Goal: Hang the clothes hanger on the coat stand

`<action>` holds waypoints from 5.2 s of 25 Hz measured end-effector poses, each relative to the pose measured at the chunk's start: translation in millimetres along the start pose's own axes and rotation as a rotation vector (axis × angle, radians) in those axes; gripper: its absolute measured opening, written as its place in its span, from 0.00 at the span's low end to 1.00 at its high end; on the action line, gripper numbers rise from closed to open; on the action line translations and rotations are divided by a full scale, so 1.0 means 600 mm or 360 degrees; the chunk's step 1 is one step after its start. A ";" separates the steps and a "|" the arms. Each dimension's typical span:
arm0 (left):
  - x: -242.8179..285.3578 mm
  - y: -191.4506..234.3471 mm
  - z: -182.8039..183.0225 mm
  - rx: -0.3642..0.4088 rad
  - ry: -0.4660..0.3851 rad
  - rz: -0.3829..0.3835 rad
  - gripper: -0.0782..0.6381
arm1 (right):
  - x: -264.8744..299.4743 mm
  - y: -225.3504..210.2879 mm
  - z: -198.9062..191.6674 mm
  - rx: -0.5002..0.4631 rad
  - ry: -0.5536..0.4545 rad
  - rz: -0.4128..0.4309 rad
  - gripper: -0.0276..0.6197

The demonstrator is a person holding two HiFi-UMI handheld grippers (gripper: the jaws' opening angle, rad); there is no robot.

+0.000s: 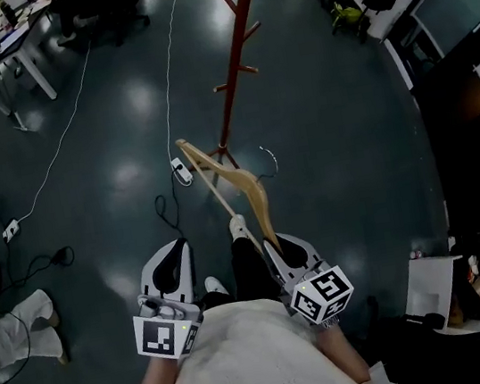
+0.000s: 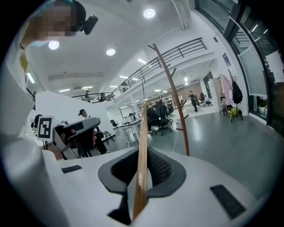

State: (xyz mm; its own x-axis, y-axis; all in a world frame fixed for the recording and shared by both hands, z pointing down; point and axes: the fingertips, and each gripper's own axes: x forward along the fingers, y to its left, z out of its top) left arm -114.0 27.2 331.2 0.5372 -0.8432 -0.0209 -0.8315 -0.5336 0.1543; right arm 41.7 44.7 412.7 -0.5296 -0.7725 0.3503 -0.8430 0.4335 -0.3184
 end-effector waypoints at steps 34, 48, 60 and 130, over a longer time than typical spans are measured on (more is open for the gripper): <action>0.368 0.168 -0.001 0.0000 0.0140 0.0331 0.13 | 0.401 -0.291 0.037 0.0022 0.0435 0.0185 0.15; 0.477 0.162 -0.049 -0.0053 0.0263 0.0361 0.13 | 0.528 -0.472 -0.035 0.0062 0.0607 0.0043 0.15; 0.461 0.176 -0.052 -0.0087 0.0258 0.0538 0.13 | 0.607 -0.537 -0.059 -0.0065 0.0701 0.0054 0.15; 0.399 0.204 -0.115 -0.0113 0.0287 0.0665 0.13 | 0.687 -0.652 -0.153 -0.0062 0.0992 0.0167 0.24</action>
State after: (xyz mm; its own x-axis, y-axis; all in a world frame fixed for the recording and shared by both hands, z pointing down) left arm -77.5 -235.6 413.5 0.1788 -0.9570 0.2285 -0.9737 -0.1389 0.1804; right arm 144.5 -400.4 762.7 -0.5549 -0.3145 0.7702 -0.7802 0.5180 -0.3507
